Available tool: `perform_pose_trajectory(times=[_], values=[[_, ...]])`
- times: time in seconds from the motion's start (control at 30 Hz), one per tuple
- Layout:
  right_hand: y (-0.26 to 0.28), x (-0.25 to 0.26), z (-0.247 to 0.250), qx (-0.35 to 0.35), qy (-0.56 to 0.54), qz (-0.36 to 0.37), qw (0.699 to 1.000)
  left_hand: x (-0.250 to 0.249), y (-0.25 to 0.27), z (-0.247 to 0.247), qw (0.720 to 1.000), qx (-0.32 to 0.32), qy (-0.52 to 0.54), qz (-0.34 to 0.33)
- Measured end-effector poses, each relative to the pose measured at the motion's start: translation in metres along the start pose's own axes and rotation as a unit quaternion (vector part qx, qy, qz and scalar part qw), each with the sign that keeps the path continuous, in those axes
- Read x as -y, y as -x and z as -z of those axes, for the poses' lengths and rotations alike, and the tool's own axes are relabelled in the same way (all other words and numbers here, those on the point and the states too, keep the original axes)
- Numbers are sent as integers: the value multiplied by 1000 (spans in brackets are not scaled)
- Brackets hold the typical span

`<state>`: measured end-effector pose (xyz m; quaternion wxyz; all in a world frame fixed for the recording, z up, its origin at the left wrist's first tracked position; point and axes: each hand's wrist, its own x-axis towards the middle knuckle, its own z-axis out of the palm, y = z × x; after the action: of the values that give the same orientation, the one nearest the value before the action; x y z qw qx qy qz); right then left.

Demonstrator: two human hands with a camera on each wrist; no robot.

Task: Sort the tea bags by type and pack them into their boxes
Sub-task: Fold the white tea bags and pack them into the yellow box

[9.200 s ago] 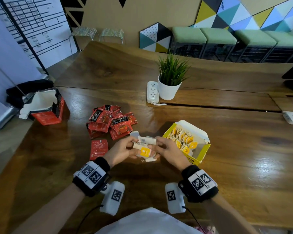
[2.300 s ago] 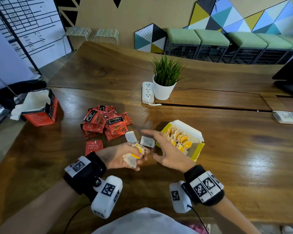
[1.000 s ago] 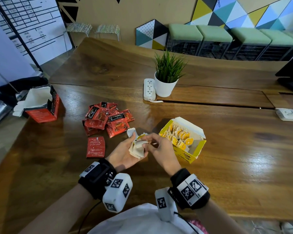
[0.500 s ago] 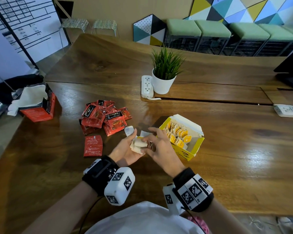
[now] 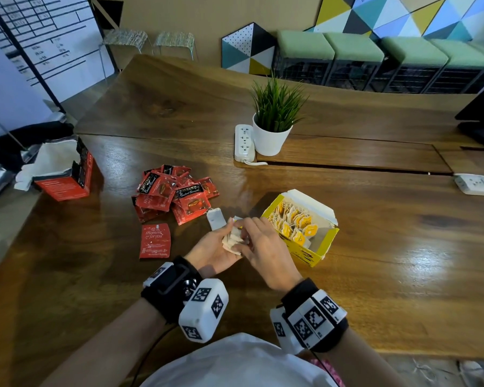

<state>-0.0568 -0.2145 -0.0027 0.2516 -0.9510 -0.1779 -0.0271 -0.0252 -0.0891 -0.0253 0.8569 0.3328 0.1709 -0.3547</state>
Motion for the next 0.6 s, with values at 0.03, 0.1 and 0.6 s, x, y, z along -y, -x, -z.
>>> perform_pose_trajectory(times=[0.03, 0.1, 0.6], values=[[0, 0, 1, 4, -17, -5, 1000, 0, 1, 0, 1000, 1, 5, 2], [-1, -2, 3, -4, -42, -8, 999, 1, 1, 0, 1000, 4, 20, 4], [3, -7, 1, -35, 133, 49, 989, 3, 0, 0, 1000, -26, 16, -5]])
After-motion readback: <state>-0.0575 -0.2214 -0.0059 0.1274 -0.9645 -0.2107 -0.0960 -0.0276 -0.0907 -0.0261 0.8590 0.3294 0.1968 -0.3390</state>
